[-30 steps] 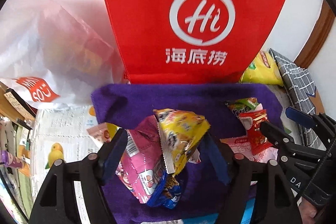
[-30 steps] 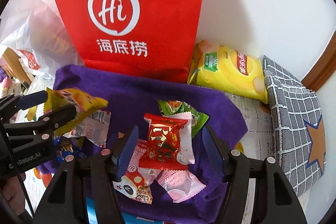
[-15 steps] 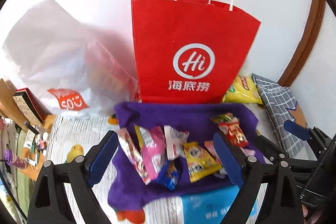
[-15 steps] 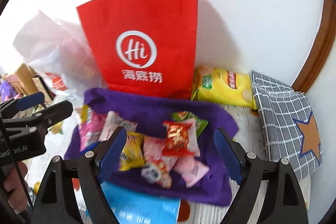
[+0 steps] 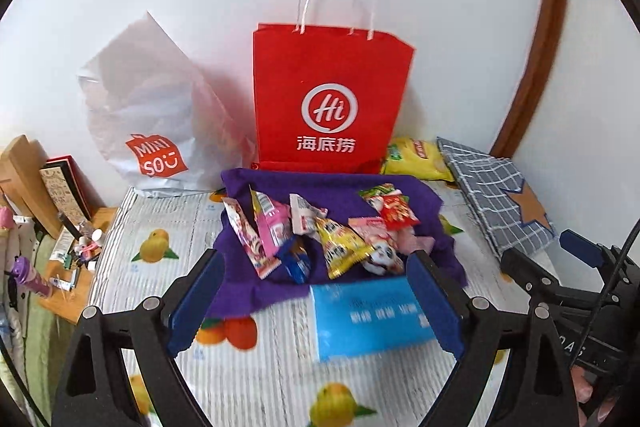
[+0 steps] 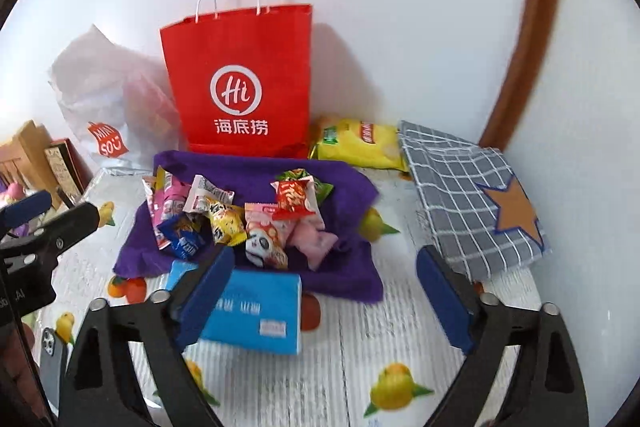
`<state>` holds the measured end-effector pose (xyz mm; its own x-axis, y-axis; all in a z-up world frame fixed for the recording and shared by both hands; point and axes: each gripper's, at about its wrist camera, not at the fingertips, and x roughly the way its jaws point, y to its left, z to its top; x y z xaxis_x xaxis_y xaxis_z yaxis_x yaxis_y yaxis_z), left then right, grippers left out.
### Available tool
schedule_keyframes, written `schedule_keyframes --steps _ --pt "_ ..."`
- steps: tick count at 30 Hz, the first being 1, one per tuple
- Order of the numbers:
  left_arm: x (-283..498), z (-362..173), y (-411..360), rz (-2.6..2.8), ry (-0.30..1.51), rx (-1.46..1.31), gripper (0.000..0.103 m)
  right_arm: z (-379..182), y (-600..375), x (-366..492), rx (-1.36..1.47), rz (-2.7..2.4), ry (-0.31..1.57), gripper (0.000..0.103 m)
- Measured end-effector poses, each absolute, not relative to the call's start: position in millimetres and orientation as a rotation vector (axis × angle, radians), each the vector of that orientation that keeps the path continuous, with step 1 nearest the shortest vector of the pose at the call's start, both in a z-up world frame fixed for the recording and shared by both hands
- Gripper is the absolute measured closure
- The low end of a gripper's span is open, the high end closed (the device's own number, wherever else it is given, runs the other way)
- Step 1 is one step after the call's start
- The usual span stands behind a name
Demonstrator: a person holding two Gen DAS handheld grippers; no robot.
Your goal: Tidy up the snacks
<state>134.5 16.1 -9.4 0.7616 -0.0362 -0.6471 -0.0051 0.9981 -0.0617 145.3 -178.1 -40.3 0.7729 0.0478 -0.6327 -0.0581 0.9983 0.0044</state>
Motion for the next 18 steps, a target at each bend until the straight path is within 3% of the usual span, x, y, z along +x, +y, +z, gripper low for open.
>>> schedule_keyframes --steps 4,18 --pt "99.4 -5.8 7.7 -0.017 0.666 -0.050 0.010 -40.0 -191.1 104.3 0.004 0.049 0.650 0.001" --pt "-5.3 0.0 -9.4 -0.014 0.553 -0.037 0.009 -38.6 -217.2 2.6 0.038 0.047 0.566 0.000"
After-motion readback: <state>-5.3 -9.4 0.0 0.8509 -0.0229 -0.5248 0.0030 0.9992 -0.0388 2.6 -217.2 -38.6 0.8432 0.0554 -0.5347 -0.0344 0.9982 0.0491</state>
